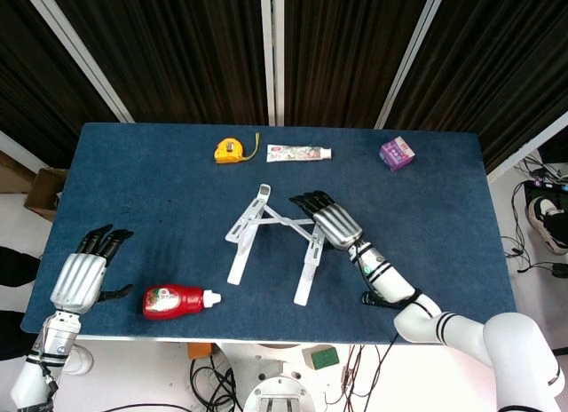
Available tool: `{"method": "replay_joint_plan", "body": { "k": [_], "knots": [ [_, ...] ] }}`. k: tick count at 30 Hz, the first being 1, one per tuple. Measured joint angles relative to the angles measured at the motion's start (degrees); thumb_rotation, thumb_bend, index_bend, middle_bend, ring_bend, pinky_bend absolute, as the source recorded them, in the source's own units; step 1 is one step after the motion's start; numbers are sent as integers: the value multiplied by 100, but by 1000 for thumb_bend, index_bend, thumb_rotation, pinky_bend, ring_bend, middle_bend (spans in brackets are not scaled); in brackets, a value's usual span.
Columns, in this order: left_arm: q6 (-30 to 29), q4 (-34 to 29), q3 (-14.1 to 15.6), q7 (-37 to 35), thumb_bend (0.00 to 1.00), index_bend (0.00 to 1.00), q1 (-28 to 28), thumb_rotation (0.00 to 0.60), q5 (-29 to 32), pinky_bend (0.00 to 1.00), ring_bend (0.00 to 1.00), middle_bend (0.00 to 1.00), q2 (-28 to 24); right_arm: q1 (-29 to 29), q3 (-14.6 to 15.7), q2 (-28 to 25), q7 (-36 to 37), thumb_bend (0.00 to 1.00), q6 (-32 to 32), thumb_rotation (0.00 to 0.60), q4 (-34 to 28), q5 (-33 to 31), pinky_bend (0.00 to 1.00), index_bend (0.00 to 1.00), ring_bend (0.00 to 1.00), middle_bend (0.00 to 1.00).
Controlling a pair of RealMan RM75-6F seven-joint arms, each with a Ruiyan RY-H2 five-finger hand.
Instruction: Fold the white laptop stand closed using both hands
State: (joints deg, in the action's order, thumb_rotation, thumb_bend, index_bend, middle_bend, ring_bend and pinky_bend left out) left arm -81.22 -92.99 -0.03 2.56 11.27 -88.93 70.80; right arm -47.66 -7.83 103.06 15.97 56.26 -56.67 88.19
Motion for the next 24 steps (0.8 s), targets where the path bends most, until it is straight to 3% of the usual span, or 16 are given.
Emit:
{"method": "replay_joint_plan", "body": {
  "k": [8,18,24],
  "knots": [
    [-29,100,14,-123,49,171,-40,600,-17,135,79,167,-10,17,113,-223,-180,182,13,600,-309,48,118,68,57,107],
    [-82,138,16,-170,49,171,-29,600,-159,135,80,167,33,432,409,-1559,-459,182,130,600,-2126,10,104,24,45,82],
    [-146,83,40,-113,49,171,-69,600,-211,135,79,167,32,401,326,-1270,-356,186,45,600,-2259,-119,104,24,45,83]
  ]
}}
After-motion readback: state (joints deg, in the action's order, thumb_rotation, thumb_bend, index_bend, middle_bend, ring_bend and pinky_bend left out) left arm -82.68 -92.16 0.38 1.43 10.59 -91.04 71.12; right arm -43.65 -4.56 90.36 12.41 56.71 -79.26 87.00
